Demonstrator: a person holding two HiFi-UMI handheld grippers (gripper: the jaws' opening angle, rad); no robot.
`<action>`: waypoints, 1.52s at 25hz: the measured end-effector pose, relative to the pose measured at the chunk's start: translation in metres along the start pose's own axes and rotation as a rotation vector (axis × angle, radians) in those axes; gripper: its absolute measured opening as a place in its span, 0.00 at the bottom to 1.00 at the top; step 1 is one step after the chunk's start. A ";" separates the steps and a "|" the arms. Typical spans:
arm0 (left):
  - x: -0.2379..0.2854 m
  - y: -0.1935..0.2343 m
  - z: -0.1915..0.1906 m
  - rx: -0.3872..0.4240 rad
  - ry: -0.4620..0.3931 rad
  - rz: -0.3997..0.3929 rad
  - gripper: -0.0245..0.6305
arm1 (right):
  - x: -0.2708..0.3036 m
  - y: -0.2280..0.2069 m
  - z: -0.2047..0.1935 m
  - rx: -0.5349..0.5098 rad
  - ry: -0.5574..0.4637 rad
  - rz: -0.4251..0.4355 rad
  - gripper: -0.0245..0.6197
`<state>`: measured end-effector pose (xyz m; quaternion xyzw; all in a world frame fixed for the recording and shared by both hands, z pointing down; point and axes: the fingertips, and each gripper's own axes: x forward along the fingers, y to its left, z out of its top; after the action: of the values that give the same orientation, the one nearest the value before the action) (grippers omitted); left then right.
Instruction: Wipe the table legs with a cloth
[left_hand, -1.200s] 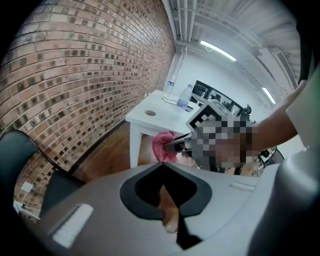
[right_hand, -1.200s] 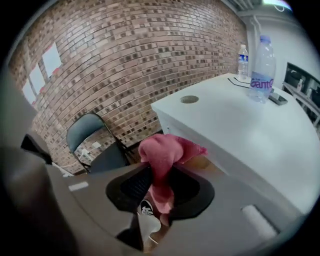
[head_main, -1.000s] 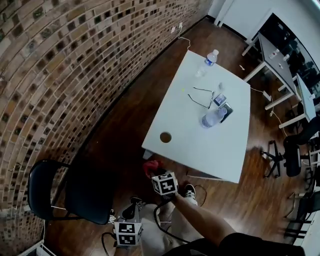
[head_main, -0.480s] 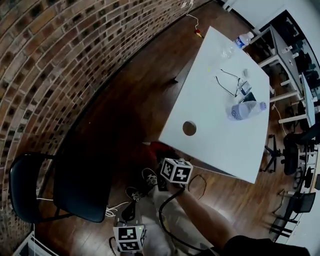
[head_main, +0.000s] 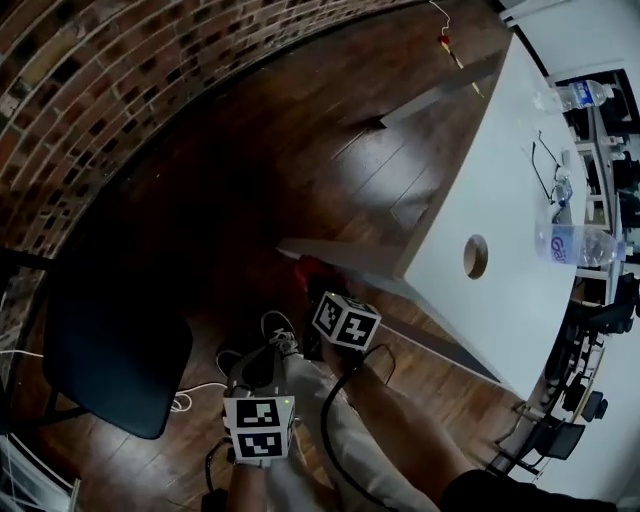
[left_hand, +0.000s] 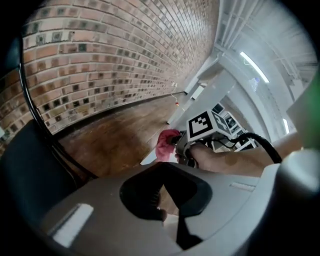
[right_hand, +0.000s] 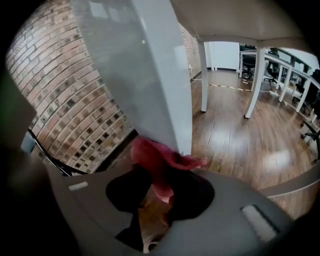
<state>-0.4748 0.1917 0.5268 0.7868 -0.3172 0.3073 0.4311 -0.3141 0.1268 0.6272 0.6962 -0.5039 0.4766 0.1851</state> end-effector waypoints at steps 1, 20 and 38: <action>0.011 0.009 -0.005 0.002 0.005 0.006 0.04 | 0.016 -0.005 -0.010 -0.005 0.007 -0.013 0.20; 0.133 0.147 -0.009 -0.047 -0.050 -0.015 0.04 | 0.298 -0.102 -0.181 -0.008 0.082 -0.203 0.20; 0.125 0.120 -0.017 0.036 -0.011 0.026 0.04 | 0.230 -0.045 -0.102 0.908 -0.216 -0.171 0.19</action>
<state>-0.4934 0.1264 0.6871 0.7919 -0.3243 0.3144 0.4110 -0.3145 0.1008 0.8817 0.7913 -0.2018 0.5566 -0.1529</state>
